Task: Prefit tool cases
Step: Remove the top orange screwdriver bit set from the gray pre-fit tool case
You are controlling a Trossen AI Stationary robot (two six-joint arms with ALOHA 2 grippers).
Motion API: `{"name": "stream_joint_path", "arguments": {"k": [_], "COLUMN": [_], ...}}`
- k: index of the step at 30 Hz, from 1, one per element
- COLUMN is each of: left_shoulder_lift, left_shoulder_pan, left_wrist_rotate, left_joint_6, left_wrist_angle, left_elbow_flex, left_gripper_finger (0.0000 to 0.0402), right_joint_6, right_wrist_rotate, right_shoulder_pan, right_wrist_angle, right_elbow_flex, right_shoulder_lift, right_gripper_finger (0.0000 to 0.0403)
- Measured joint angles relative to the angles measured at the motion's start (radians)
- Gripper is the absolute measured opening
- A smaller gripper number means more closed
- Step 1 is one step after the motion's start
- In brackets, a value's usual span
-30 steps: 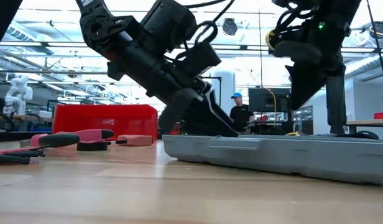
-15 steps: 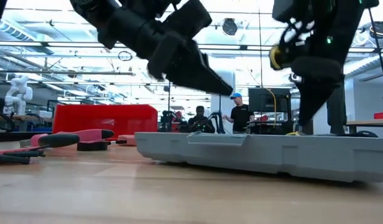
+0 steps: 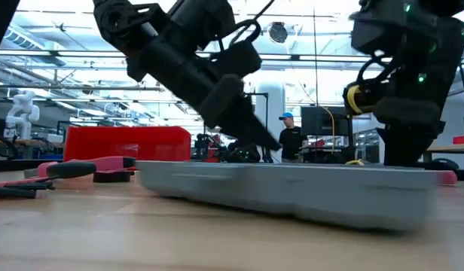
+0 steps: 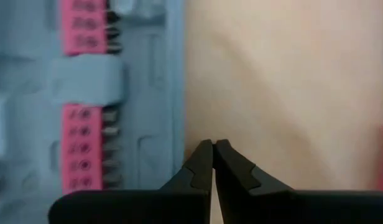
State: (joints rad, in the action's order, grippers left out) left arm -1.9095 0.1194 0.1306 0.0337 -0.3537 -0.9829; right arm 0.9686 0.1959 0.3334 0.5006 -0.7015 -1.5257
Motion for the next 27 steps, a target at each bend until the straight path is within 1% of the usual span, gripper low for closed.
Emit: {"name": "stream_joint_path", "arguments": {"k": [3, 7, 13, 16, 20, 23, 27], "left_shoulder_lift": [0.002, 0.003, -0.010, -0.041, -0.066, -0.068, -0.079], "left_shoulder_pan": [-0.012, -0.025, -0.024, -0.017, -0.005, -0.001, -0.001], "left_wrist_rotate": [0.008, 0.010, 0.009, 0.008, 0.007, 0.007, 0.018], "left_joint_6": [-0.003, -0.015, -0.034, -0.059, -0.082, -0.082, -0.082], "left_wrist_angle": [-0.035, -0.030, 0.030, -0.004, -0.095, -0.100, -0.109], "left_elbow_flex": [0.000, -0.001, -0.001, -0.001, -0.001, -0.001, -0.001], "left_gripper_finger": [0.0202, 0.0202, 0.0202, 0.0202, 0.0202, 0.0202, 0.0202], "right_joint_6": [0.006, 0.031, 0.086, 0.093, 0.095, 0.086, -0.016], "right_wrist_rotate": [-0.051, -0.044, 0.064, 0.135, 0.219, 0.250, 0.253], "right_shoulder_pan": [0.032, 0.064, 0.104, 0.117, 0.121, 0.120, 0.119], "right_wrist_angle": [-0.041, -0.087, -0.083, -0.081, -0.071, -0.064, -0.121], "right_elbow_flex": [-0.008, -0.009, -0.009, -0.009, -0.009, -0.019, -0.062], "right_shoulder_lift": [0.000, 0.000, 0.000, 0.000, 0.000, 0.000, 0.000], "right_gripper_finger": [0.0001, 0.0001, 0.0000, 0.0000, 0.0000, 0.0000, 0.0000]}}
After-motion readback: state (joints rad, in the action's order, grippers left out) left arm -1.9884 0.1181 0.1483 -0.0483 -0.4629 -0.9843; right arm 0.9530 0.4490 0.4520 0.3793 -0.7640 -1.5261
